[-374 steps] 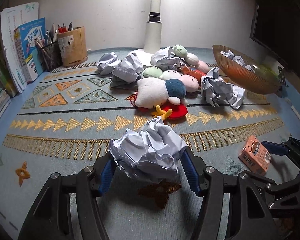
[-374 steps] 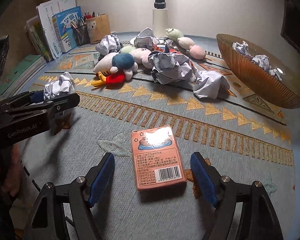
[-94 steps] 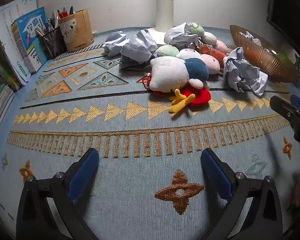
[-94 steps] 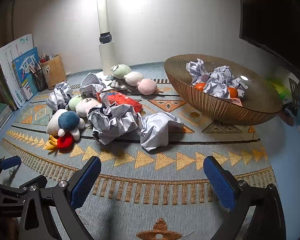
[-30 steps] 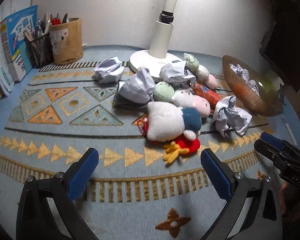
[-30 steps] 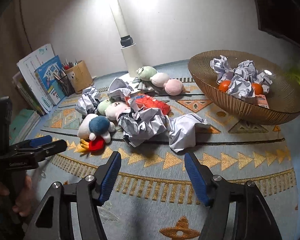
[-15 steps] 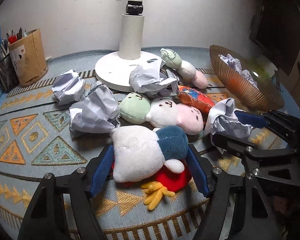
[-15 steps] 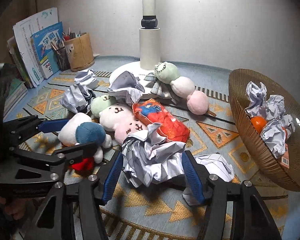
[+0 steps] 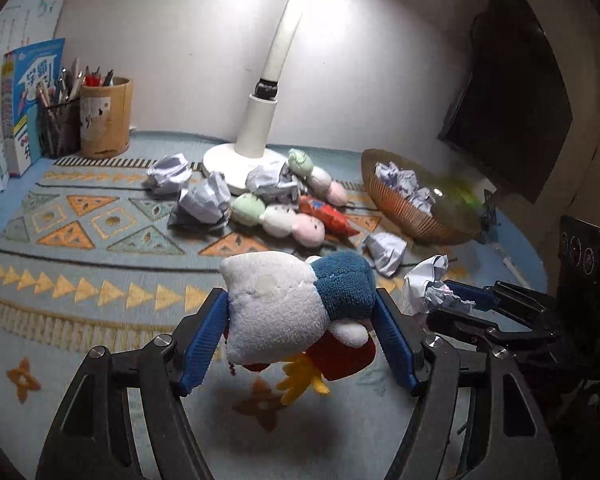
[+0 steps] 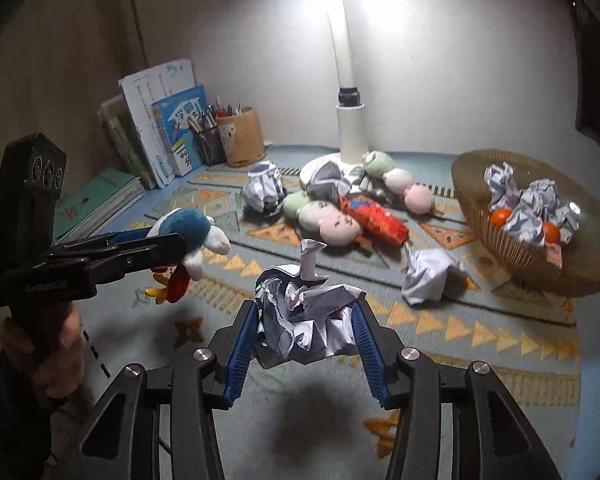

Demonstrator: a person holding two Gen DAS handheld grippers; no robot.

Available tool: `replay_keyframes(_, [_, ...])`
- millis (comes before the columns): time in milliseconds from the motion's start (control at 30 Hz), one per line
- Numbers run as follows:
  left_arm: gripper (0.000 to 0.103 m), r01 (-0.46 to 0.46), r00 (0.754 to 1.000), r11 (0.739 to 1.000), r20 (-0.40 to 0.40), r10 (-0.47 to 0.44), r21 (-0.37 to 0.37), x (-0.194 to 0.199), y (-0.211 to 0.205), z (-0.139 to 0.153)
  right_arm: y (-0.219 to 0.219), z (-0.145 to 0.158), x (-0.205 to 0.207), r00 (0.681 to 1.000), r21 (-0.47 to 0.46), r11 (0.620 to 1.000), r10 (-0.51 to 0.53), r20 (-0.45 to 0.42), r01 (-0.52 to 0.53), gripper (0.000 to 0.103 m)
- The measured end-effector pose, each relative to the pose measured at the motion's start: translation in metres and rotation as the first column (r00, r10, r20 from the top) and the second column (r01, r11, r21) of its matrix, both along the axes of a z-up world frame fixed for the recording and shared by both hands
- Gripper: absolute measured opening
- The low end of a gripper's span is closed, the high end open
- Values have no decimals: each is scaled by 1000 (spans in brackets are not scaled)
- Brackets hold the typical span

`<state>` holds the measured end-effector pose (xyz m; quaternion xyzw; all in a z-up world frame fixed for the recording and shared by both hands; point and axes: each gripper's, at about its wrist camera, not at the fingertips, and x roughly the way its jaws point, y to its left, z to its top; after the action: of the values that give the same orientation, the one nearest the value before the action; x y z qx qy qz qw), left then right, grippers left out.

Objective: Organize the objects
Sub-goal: 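Grasp the white-and-blue plush toy with the left tool while the right tool grasps a paper ball, then lift the plush toy with the left tool while the right tool lifts the paper ball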

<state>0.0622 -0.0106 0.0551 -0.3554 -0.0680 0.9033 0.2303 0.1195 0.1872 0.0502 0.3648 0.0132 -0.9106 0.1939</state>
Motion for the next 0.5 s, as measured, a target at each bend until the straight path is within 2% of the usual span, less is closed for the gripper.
replay_keyframes(67, [70,-19,999,998,31,21,-67,3,9,-18,-4,-15,0,1000,72,997,-23,4,22,47])
replay_keyframes(133, [70,-43,999,987,-8,42,-158,7,20,-28,-4,-18,1,1000,80,997,-15,10,15,55])
replay_keyframes(200, [71,-50,999,975,-30,44,-214,10,26,-29,2,-15,6,1000,40,999,-25,11,24,77])
replay_keyframes(233, [73,-42,998,975,-46,33,-220,12,28,-28,5,-14,10,1000,15,1000,-25,-3,25,82])
replay_keyframes(267, [74,-37,998,970,-60,23,-239,15,30,-30,9,-14,13,999,3,999,-34,-13,34,92])
replay_keyframes(300, [74,-28,998,963,-55,13,-269,16,34,-33,12,-15,13,998,5,998,-55,-8,56,97])
replay_keyframes(367, [74,-5,1000,948,-27,-3,-317,16,43,-39,15,-19,8,997,0,997,-71,27,71,97])
replay_keyframes(433, [74,12,999,935,-28,-23,-354,17,50,-42,12,-24,2,996,-14,999,-30,81,31,97])
replay_keyframes(500, [74,26,999,922,-16,-35,-387,17,56,-45,7,-30,-1,994,15,1000,-23,110,21,97])
